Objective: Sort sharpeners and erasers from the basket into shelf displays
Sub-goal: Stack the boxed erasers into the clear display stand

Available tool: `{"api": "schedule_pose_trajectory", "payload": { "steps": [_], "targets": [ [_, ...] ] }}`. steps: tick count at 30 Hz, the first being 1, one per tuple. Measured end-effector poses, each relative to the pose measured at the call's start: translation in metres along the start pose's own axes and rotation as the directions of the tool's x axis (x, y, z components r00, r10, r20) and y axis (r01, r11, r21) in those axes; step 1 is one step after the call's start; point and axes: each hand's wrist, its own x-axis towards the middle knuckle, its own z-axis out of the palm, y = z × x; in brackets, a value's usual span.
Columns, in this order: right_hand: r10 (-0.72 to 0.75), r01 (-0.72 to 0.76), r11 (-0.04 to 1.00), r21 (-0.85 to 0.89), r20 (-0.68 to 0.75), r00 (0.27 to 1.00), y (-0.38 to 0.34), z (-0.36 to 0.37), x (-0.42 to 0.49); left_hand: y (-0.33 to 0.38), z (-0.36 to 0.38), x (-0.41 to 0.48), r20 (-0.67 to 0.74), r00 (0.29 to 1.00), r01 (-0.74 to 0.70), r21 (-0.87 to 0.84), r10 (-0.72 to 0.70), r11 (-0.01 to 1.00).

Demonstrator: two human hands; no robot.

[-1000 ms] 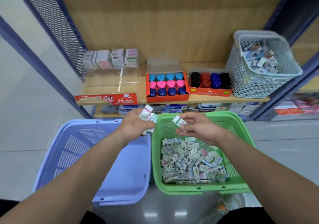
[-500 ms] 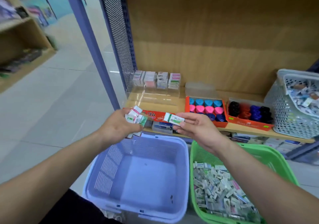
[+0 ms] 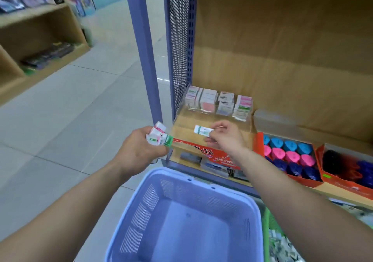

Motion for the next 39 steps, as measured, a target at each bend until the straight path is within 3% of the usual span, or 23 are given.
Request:
{"api": "schedule_pose_trajectory", "payload": {
  "steps": [5, 11, 18, 22, 24, 29, 30, 35, 37, 39],
  "targets": [
    [-0.165, 0.144, 0.967, -0.210, -0.086, 0.982, -0.017, 0.037, 0.082, -0.007, -0.006, 0.024, -0.032, 0.999, 0.025, 0.025, -0.025, 0.999],
    [-0.288, 0.271, 0.788, -0.553, 0.059, 0.956, -0.009, 0.064, 0.135, -0.020, -0.005, 0.037, -0.005, 0.996, 0.085, 0.050, -0.085, 0.995],
    [-0.245, 0.385, 0.536, -0.751, 0.299, 0.922, -0.002, 0.066, 0.157, -0.023, -0.005, 0.042, 0.000, 0.994, 0.108, 0.035, -0.108, 0.994],
    [-0.135, 0.433, 0.378, -0.818, 0.414, 0.900, -0.008, 0.066, 0.160, -0.024, -0.005, 0.042, 0.001, 0.993, 0.119, 0.038, -0.120, 0.992],
    [-0.097, 0.431, 0.398, -0.810, 0.430, 0.898, -0.007, 0.061, 0.164, -0.024, -0.005, 0.043, -0.004, 0.992, 0.123, 0.035, -0.123, 0.992],
    [-0.197, 0.421, 0.666, -0.615, 0.399, 0.896, 0.000, 0.053, 0.161, -0.025, -0.005, 0.044, -0.003, 0.991, 0.131, 0.021, -0.131, 0.991],
    [-0.202, 0.433, 0.663, -0.610, 0.411, 0.889, 0.001, 0.052, 0.160, -0.025, -0.005, 0.045, 0.001, 0.992, 0.130, 0.011, -0.130, 0.991],
    [-0.141, 0.494, 0.404, -0.769, 0.482, 0.865, 0.002, 0.053, 0.158, -0.026, -0.004, 0.046, 0.003, 0.992, 0.127, 0.004, -0.127, 0.992],
    [-0.148, 0.497, 0.380, -0.780, 0.480, 0.865, 0.002, 0.054, 0.158, -0.027, -0.003, 0.047, 0.008, 0.992, 0.125, 0.005, -0.125, 0.992],
    [-0.136, 0.476, 0.432, -0.766, 0.467, 0.874, 0.003, 0.055, 0.157, -0.028, -0.003, 0.048, 0.007, 0.992, 0.122, 0.015, -0.123, 0.992]
  ]
}}
